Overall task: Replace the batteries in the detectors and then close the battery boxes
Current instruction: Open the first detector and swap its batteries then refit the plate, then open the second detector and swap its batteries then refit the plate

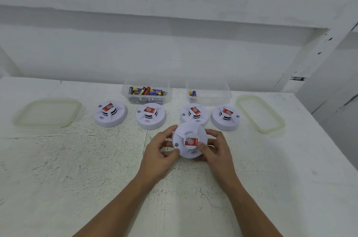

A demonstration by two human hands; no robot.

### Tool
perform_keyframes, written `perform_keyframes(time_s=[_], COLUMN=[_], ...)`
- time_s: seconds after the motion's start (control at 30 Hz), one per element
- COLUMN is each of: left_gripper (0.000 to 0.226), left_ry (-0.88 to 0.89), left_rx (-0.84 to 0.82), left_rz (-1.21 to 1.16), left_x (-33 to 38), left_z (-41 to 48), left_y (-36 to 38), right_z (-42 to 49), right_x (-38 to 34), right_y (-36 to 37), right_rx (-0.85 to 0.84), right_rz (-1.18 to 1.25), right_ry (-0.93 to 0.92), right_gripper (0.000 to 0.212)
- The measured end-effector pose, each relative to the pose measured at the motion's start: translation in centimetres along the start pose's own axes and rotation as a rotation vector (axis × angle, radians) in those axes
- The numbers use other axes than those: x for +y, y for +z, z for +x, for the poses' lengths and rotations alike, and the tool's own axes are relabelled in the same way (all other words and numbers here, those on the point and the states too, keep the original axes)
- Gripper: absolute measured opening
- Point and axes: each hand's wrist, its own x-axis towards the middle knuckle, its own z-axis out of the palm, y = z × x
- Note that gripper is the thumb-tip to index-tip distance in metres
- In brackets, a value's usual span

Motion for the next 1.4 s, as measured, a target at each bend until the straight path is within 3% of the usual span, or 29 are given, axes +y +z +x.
perform_keyframes(time_s=[0.4, 0.63, 0.77, 0.9, 1.0, 1.13, 1.27, 1.4], left_gripper=[0.062, 0.056, 0.043, 0.031, 0.04, 0.041, 0.039, 0.056], left_ry=[0.054, 0.087, 0.092, 0.077, 0.034, 0.004, 0.09, 0.076], left_rx=[-0.303, -0.33, -0.324, -0.328, -0.32, -0.164, -0.047, -0.078], left_rz=[0.137, 0.204, 0.293, 0.351, 0.344, 0.351, 0.393, 0.417], left_x=[1.1, 1.8, 2.0, 1.6, 1.5, 1.2, 1.2, 1.4], left_z=[2.4, 2.4, 2.5, 2.6, 2.7, 3.4, 4.3, 4.9], left_y=[12.2, 17.3, 18.1, 18.1, 17.6, 16.4, 15.1, 14.9], right_z=[-0.4, -1.2, -0.7, 0.2, 0.5, 0.8, 1.5, 3.9], right_x=[-1.0, -1.5, -1.1, 0.0, -0.2, -1.6, -3.1, -4.1], right_y=[-10.9, -15.0, -16.1, -16.8, -16.7, -15.8, -13.9, -11.4], right_rx=[0.353, 0.471, 0.468, 0.442, 0.444, 0.471, 0.53, 0.359], right_rz=[-0.312, -0.452, -0.537, -0.69, -0.706, -0.762, -1.042, -0.994], right_ry=[-0.026, 0.001, 0.053, 0.122, 0.177, 0.228, 0.05, -0.068], right_gripper=[0.025, 0.025, 0.021, 0.056, 0.046, 0.044, 0.042, 0.035])
